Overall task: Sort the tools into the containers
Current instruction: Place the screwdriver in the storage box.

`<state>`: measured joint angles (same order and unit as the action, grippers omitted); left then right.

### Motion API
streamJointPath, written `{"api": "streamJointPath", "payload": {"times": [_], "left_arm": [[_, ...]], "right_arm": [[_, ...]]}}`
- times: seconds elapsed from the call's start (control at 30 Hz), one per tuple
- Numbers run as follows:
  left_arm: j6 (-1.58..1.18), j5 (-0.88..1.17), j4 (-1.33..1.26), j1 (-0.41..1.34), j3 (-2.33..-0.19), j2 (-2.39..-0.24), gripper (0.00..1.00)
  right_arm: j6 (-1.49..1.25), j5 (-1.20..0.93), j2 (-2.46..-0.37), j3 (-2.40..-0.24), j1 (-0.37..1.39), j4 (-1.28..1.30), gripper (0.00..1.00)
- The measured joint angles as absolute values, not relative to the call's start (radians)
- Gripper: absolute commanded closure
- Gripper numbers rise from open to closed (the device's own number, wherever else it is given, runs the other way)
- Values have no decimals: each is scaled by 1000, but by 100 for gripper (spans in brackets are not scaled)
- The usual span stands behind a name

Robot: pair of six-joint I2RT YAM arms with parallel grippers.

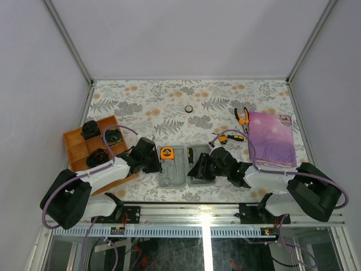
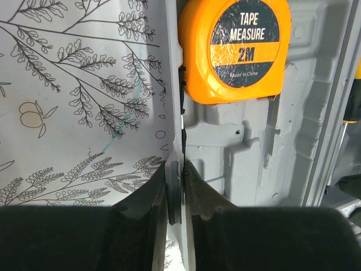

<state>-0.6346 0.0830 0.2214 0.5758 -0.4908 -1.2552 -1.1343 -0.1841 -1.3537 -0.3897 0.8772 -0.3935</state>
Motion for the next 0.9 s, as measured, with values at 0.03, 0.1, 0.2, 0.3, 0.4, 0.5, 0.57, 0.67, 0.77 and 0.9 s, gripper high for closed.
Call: {"api": "streamJointPath", "payload": {"times": [0.03, 0.1, 0.2, 0.3, 0.4, 0.5, 0.57, 0.67, 0.77, 0.9], "left_arm": [[-635, 83, 221, 576, -491, -1255, 88], [-634, 83, 222, 576, -491, -1255, 88], [-635, 83, 222, 576, -491, -1255, 88], [-635, 83, 222, 576, -491, -1255, 88], [-635, 83, 222, 576, -491, -1255, 88], [-635, 83, 222, 576, -491, -1255, 88], [-635, 83, 222, 576, -491, -1255, 88], [-635, 83, 222, 576, -491, -1255, 88], [-635, 83, 222, 576, -491, -1255, 88], [-635, 83, 222, 576, -491, -1255, 88]], "right_arm": [[-1117, -183, -1336, -401, 877, -360, 48], [-1071, -173, -1302, -438, 877, -278, 48], [-997, -134, -1267, -506, 877, -162, 52], [-911, -69, -1257, -587, 877, -53, 59], [-837, -17, -1283, -674, 877, 36, 62], [-775, 19, -1348, -762, 877, 88, 65], [-749, 37, -1391, -797, 877, 101, 67], [-722, 52, -1455, -832, 876, 126, 70], [-708, 67, -1504, -850, 876, 142, 71], [-702, 70, -1537, -854, 876, 147, 71]]}}
